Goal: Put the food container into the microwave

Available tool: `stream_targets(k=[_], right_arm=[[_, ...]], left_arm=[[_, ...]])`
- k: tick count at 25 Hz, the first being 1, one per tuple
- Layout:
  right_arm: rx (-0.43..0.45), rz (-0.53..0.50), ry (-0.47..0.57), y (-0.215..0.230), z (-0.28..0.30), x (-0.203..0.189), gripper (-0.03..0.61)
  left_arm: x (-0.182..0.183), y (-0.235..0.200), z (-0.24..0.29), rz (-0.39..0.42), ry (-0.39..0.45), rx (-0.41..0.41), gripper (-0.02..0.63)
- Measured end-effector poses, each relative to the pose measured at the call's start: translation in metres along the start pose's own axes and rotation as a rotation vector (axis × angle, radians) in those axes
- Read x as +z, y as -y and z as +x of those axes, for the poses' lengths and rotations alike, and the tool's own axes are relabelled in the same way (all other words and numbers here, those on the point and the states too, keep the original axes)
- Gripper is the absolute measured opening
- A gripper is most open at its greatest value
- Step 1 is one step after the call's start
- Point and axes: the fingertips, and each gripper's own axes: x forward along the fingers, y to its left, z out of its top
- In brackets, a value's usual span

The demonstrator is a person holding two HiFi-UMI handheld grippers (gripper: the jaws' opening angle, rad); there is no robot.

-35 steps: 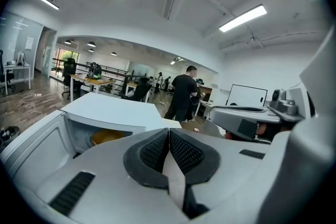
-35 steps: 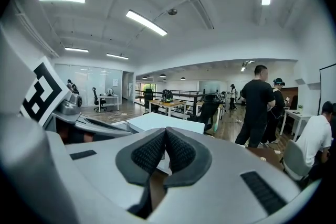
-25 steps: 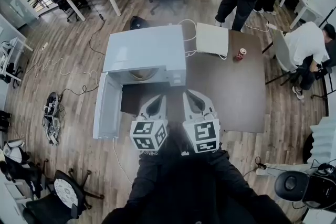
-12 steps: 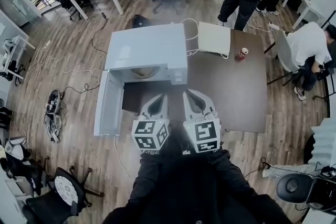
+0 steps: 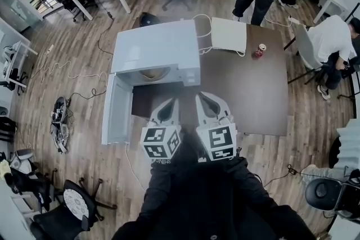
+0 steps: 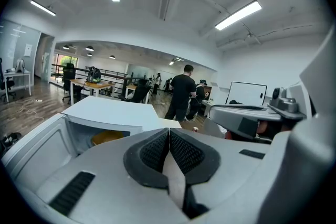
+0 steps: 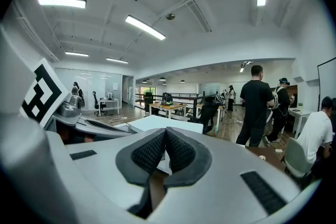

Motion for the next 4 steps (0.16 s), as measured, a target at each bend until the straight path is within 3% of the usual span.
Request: stream_targets(k=[4], right_arm=[[0.000,-0.001,-0.001,0.0055,0.0014,-0.0001,0.025]], left_arm=[[0.0020,0.0038,0.0071,0.002,0.000,-0.005,0.034]])
